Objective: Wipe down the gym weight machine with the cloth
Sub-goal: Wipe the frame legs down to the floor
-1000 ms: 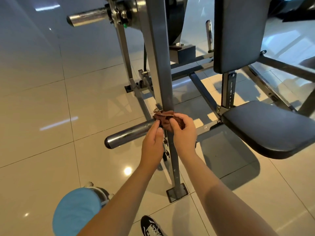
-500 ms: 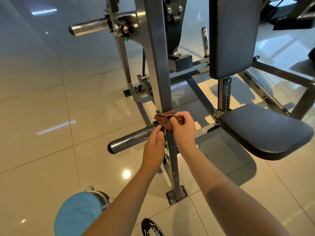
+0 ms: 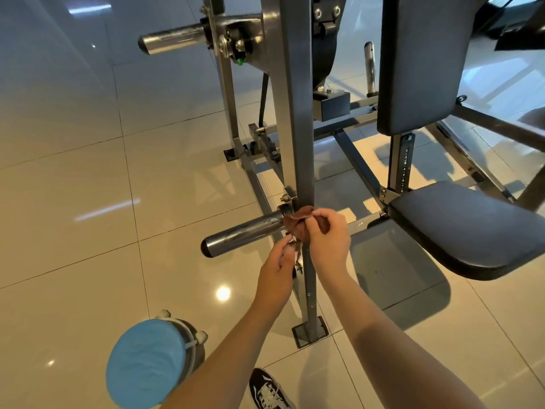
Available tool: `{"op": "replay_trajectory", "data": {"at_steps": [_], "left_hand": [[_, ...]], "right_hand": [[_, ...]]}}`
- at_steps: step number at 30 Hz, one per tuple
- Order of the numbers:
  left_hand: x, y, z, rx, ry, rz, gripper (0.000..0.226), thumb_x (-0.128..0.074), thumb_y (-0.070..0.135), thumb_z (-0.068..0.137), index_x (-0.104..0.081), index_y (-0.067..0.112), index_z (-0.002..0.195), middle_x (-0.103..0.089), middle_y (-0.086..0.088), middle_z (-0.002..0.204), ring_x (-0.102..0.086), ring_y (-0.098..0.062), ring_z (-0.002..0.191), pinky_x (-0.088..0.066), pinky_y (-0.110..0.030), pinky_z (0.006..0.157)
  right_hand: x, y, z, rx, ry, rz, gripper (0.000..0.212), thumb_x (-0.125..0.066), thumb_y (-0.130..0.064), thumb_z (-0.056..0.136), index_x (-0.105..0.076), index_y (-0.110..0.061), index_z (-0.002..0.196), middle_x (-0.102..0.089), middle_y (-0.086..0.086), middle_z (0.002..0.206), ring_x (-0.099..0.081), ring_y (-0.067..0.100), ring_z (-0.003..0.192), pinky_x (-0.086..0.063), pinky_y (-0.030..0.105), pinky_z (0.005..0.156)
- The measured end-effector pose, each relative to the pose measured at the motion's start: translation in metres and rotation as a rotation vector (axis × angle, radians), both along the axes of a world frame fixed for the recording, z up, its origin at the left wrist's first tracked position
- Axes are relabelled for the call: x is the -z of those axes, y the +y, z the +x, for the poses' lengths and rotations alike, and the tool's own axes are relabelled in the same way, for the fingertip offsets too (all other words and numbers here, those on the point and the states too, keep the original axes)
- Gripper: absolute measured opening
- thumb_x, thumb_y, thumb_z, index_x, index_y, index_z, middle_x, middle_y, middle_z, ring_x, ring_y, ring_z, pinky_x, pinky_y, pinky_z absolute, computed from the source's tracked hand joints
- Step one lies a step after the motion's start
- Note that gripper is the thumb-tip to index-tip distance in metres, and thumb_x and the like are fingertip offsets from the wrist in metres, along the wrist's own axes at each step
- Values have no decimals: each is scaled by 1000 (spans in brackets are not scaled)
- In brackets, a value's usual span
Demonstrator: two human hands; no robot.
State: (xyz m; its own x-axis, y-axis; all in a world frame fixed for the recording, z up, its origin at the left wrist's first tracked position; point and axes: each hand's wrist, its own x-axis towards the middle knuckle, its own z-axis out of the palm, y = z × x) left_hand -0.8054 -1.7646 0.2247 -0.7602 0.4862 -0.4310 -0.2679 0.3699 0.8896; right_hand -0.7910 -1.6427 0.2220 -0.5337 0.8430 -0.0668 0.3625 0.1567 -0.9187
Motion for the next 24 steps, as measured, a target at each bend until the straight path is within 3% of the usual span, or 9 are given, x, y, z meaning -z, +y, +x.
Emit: {"op": "replay_trajectory", "data": {"at_steps": [2, 4, 9, 15, 17, 19, 22, 24], "left_hand": [[5, -2, 1, -29, -24, 18, 39, -39, 40, 108, -46, 36, 146, -50, 17, 147, -46, -1, 135, -35, -32, 118], [11, -1, 1, -40, -26, 31, 45, -37, 47, 107, -38, 42, 152, -44, 20, 153, -41, 0, 139, -31, -31, 120], [34, 10, 4, -15, -9, 2, 45, -34, 42, 109, -34, 38, 154, -42, 12, 156, -38, -9, 143, -30, -30, 114], [60, 15, 12, -12, 34, -39, 42, -34, 34, 110, -41, 28, 151, -49, 6, 150, -43, -13, 139, -34, -32, 114], [70, 15, 12, -87, 52, -16, 42, -35, 36, 109, -44, 29, 150, -49, 8, 150, -43, -11, 139, -34, -32, 115], [82, 18, 11, -112, 35, 48, 39, -33, 43, 109, -51, 35, 143, -56, 9, 142, -47, -8, 133, -39, -32, 111], [104, 26, 16, -109, -16, 133, 35, -32, 41, 109, -65, 32, 115, -68, 3, 115, -60, -9, 113, -46, -27, 94], [120, 26, 21, -124, -46, 193, 33, -31, 43, 109, -63, 39, 117, -69, 9, 116, -60, -7, 116, -46, -26, 98]], "right_hand": [[-9, 0, -12, -45, 65, 63, 12, -65, -20, 96, -63, -30, 101, -56, -18, 106, -53, -4, 106, -47, 16, 90], [-5, 2, -19, -53, 83, 76, 11, -64, -19, 96, -63, -30, 100, -54, -21, 104, -51, -8, 105, -44, 15, 89], [42, 0, 8, -4, 47, -114, 21, -58, -9, 99, -63, -29, 97, -66, -13, 98, -66, 2, 94, -59, 22, 82], [63, 14, 24, -74, -46, -211, 12, -60, -11, 99, -64, -22, 99, -67, -9, 92, -68, 8, 90, -57, 18, 72], [59, 22, 24, -96, -9, -202, 9, -62, -13, 98, -64, -21, 99, -65, -7, 93, -66, 12, 93, -59, 22, 77], [60, 22, 23, -130, 78, -126, 13, -65, -15, 95, -63, -28, 98, -64, -12, 96, -65, 9, 97, -59, 25, 82], [89, 9, 27, -173, 86, -38, 26, -63, -11, 95, -60, -37, 98, -62, -15, 106, -65, 5, 101, -59, 26, 85], [117, 3, 39, -145, 92, -57, 29, -60, -9, 98, -60, -38, 101, -65, -12, 108, -67, 5, 101, -60, 27, 86]]}}
